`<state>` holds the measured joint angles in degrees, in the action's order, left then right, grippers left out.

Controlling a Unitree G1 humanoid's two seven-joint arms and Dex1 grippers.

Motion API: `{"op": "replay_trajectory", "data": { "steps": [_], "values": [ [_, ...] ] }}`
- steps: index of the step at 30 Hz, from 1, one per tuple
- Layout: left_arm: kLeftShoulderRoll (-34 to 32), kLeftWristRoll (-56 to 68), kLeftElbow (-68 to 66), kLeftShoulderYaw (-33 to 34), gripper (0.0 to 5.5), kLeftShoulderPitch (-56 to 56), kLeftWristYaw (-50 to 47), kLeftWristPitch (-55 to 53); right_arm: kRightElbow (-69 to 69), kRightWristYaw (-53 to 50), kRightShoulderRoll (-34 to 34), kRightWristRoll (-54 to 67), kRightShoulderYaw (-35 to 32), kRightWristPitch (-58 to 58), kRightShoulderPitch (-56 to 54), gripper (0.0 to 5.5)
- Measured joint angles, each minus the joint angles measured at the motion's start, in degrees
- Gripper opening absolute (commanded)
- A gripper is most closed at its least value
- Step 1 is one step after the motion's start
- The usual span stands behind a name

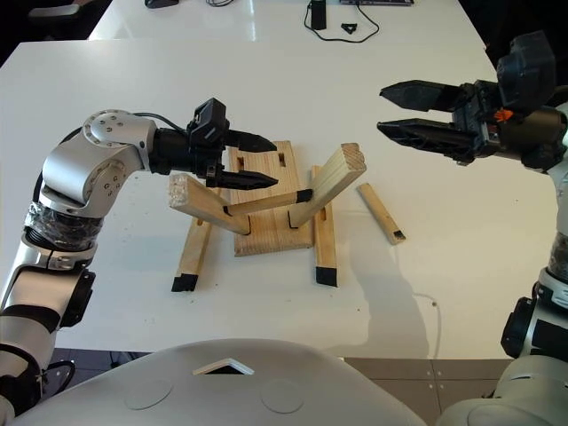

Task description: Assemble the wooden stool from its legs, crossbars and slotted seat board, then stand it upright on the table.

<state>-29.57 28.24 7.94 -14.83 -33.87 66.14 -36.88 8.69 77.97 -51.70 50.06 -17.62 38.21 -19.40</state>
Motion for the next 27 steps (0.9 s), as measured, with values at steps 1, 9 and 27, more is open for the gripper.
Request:
{"op": "replay_trajectory", "data": {
  "steps": [1,9,27],
  "values": [
    [0.0,0.0,0.13,-0.08,3.28,0.19,0.0,0.0,0.54,-0.1,0.26,-0.1,0.56,-0.01,0.75,2.47],
    [0.0,-0.09,1.35,-0.81,3.28,0.66,-0.11,-0.03,2.38,-1.15,2.14,-1.25,4.22,-2.42,1.54,2.47],
    [0.91,-1.43,-3.06,-4.51,3.28,2.62,-0.13,5.39,1.34,-0.42,0.81,-3.81,8.67,-10.6,-0.15,2.47]
  ]
}}
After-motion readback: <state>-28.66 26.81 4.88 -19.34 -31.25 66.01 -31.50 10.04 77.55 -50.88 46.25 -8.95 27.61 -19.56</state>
